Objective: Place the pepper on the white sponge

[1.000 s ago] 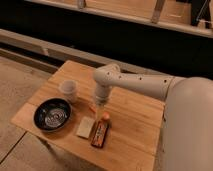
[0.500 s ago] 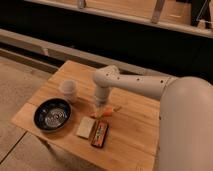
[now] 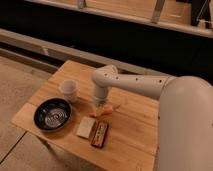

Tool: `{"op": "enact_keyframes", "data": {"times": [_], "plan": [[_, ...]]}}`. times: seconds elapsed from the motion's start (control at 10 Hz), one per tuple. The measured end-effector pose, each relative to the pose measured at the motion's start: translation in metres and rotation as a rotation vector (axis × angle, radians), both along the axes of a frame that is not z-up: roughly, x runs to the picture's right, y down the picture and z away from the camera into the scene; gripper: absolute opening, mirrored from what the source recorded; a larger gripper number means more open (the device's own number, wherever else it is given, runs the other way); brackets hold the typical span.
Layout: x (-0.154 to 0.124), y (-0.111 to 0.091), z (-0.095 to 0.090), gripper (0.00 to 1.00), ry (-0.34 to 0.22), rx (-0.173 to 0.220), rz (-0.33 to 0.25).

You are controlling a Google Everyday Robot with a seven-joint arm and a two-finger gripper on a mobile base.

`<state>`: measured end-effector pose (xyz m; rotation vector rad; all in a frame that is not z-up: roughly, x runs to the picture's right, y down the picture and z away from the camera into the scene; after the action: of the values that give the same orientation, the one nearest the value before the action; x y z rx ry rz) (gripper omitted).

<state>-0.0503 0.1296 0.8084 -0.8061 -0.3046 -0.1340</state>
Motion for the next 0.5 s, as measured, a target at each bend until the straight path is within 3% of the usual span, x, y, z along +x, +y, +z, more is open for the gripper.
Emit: {"op": "enact_keyframes", "data": {"times": [0.5], "plan": [[-0.009, -0.025, -0.034, 0.00, -0.049, 0.089, -0.001]]}}
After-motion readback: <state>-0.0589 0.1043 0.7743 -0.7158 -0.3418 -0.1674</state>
